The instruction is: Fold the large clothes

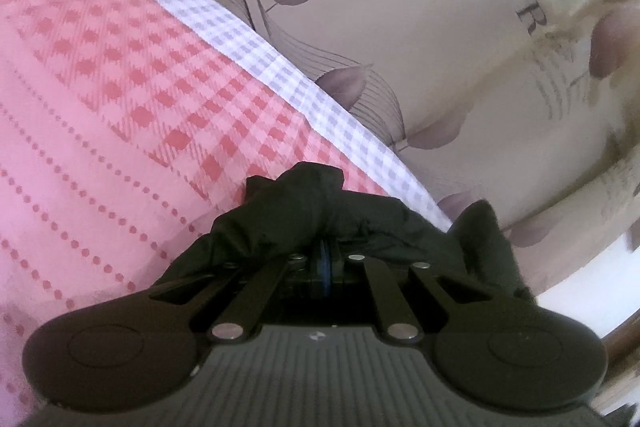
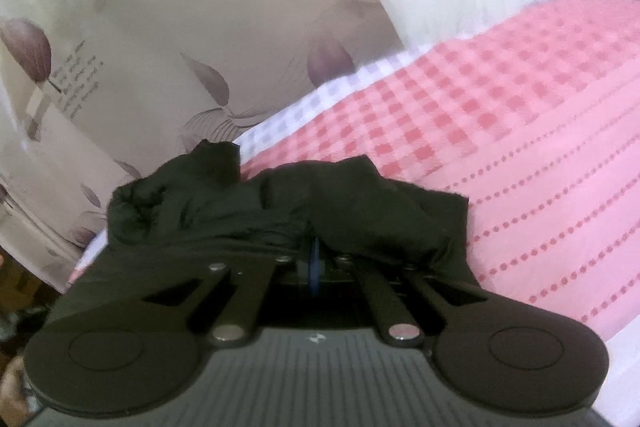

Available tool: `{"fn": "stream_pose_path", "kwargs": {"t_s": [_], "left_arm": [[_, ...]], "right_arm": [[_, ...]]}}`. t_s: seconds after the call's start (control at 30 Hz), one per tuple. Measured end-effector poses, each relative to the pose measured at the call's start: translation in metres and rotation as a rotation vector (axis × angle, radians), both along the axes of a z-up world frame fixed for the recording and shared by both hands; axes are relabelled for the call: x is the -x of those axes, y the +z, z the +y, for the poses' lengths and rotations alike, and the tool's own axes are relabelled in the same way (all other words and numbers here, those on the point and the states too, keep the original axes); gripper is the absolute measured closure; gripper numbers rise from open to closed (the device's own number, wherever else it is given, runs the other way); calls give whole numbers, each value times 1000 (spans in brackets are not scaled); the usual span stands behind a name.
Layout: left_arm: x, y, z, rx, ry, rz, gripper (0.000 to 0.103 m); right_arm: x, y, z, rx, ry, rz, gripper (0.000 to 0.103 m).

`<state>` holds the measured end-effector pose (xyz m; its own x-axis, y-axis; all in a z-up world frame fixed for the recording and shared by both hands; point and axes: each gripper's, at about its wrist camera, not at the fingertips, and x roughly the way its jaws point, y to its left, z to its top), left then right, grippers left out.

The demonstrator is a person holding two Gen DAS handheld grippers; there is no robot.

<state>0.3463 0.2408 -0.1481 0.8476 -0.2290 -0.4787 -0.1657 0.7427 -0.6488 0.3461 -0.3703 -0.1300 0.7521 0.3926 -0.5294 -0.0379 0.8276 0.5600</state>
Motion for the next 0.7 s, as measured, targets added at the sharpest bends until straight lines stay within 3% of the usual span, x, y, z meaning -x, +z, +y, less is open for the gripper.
{"fn": "stream_pose_path", "kwargs": {"t_s": [0.1, 0.33, 0.43, 0.53, 0.57, 0.63, 0.7], "left_arm": [[1, -5, 8, 75, 2, -3, 92], [1, -10, 16, 152, 1, -11, 92], [1, -7, 16, 148, -3, -3, 92], [16, 1, 17, 136, 9, -4, 92], [22, 5, 18, 138, 12, -16, 84], [37, 15, 22, 140, -31, -65, 54], [53, 30, 26, 75, -52, -76, 24]], "right_arm": [[1, 0, -1, -2, -4, -8, 103], [10, 3, -7, 21, -9, -28, 103], [15, 6, -7, 62, 3, -35, 103], [25, 15, -2, 178, 34, -42, 103], [30, 17, -1, 207, 39, -48, 103], [46, 27, -2, 259, 19, -38, 103], [70, 42, 0, 316, -41, -60, 95]]}}
